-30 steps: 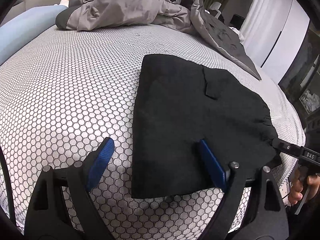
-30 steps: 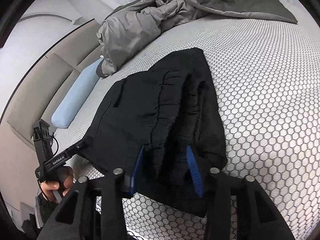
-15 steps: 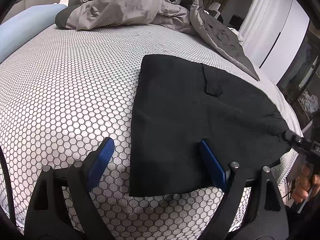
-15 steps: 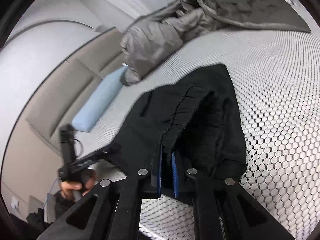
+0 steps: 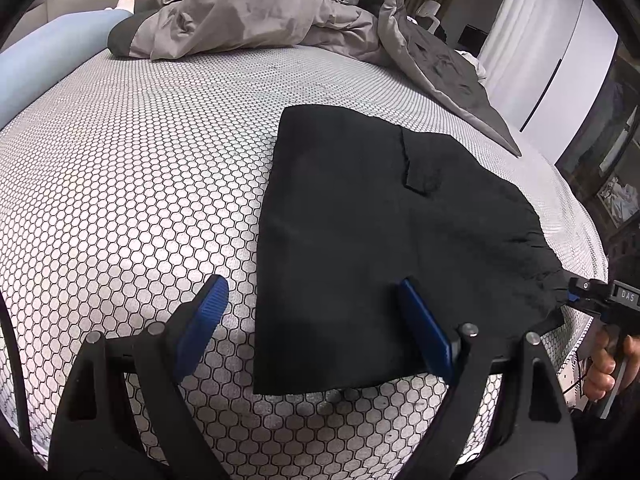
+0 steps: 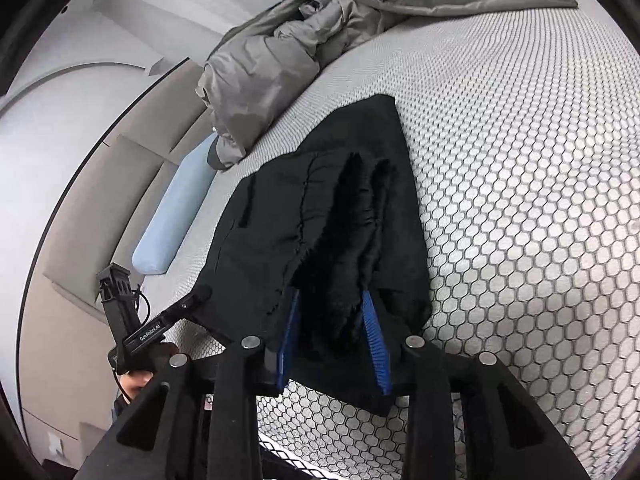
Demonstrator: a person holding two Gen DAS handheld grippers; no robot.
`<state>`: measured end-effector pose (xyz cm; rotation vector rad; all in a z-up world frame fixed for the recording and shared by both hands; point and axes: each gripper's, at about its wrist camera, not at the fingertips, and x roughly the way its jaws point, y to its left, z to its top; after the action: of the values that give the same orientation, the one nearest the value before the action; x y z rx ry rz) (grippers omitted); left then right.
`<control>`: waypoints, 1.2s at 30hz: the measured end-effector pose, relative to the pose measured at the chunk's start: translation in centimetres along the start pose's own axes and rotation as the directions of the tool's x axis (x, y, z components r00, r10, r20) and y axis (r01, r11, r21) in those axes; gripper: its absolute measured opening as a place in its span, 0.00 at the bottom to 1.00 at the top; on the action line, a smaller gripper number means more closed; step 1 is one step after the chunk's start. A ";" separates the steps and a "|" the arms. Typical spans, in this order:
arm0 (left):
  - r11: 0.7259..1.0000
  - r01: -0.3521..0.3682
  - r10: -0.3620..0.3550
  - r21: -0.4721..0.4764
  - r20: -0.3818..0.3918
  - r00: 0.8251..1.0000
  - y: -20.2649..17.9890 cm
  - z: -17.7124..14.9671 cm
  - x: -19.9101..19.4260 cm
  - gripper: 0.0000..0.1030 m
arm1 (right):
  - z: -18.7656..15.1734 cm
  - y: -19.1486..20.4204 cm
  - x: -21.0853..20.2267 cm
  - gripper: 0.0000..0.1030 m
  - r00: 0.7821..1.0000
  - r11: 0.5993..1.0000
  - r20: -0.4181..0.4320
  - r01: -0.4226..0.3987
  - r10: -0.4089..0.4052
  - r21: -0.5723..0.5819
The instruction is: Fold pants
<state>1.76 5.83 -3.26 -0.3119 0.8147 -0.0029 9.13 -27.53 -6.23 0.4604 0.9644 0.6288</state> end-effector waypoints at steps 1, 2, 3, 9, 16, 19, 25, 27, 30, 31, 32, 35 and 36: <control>1.000 0.000 0.000 0.001 0.000 1.000 0.0 0.0 0.0 0.83 | 0.1 -0.1 0.3 0.36 1.000 1.000 -0.007 -0.017 0.017 0.017; 1.000 0.000 0.000 0.001 0.000 1.000 0.1 0.0 0.0 0.83 | 0.2 -0.2 0.4 0.37 0.999 0.999 -0.007 -0.032 0.032 0.031; 1.000 0.001 -0.001 0.001 -0.001 1.000 0.1 0.0 0.1 0.83 | 0.3 -0.3 0.3 0.39 0.999 0.997 -0.004 -0.054 0.054 0.045; 1.000 0.002 -0.002 0.000 -0.001 1.000 0.1 0.0 0.1 0.83 | 0.4 -1.0 -0.5 0.44 0.990 0.986 0.003 -0.140 0.141 0.091; 1.000 0.001 -0.001 0.001 -0.001 1.000 0.1 0.0 0.1 0.83 | 0.1 -1.3 -2.3 0.71 0.982 0.978 0.028 -0.191 0.189 0.083; 1.000 0.000 0.000 0.002 0.000 1.000 0.1 0.0 0.1 0.83 | 0.0 -1.1 -1.7 0.71 0.986 0.982 0.002 -0.169 0.170 0.082; 1.000 0.001 -0.001 0.002 -0.001 1.000 0.1 0.0 0.1 0.83 | 0.0 -0.3 0.1 0.71 0.994 0.995 -0.064 -0.084 0.087 0.047; 1.000 0.000 0.000 0.003 -0.001 1.000 0.2 0.0 0.0 0.83 | 0.1 -0.1 0.3 0.71 0.995 0.997 -0.070 -0.071 0.074 0.041; 1.000 0.002 -0.002 0.003 -0.001 1.000 0.3 0.1 0.0 0.83 | 0.4 0.5 1.0 0.63 0.995 0.998 -0.077 -0.062 0.063 0.014; 1.000 0.003 -0.003 0.005 -0.002 1.000 0.2 0.1 0.0 0.83 | 0.4 0.9 1.2 0.54 0.996 0.999 -0.079 -0.045 0.045 -0.008; 1.000 0.003 -0.003 0.008 -0.004 1.000 0.2 0.1 0.0 0.83 | 0.4 1.2 1.2 0.53 0.996 0.999 -0.078 -0.043 0.041 -0.020; 1.000 0.003 -0.003 0.014 -0.005 1.000 0.2 0.0 0.0 0.83 | 0.3 1.9 1.0 0.47 0.997 0.996 -0.055 -0.063 0.060 -0.056; 1.000 0.005 -0.005 0.013 -0.005 1.000 0.2 0.0 0.0 0.83 | 0.3 2.1 0.9 0.34 0.998 0.997 -0.042 -0.043 0.041 -0.068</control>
<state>1.70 6.02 -3.31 -0.3016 0.8188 -0.0135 9.18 -25.41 -5.39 0.4086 0.9706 0.7097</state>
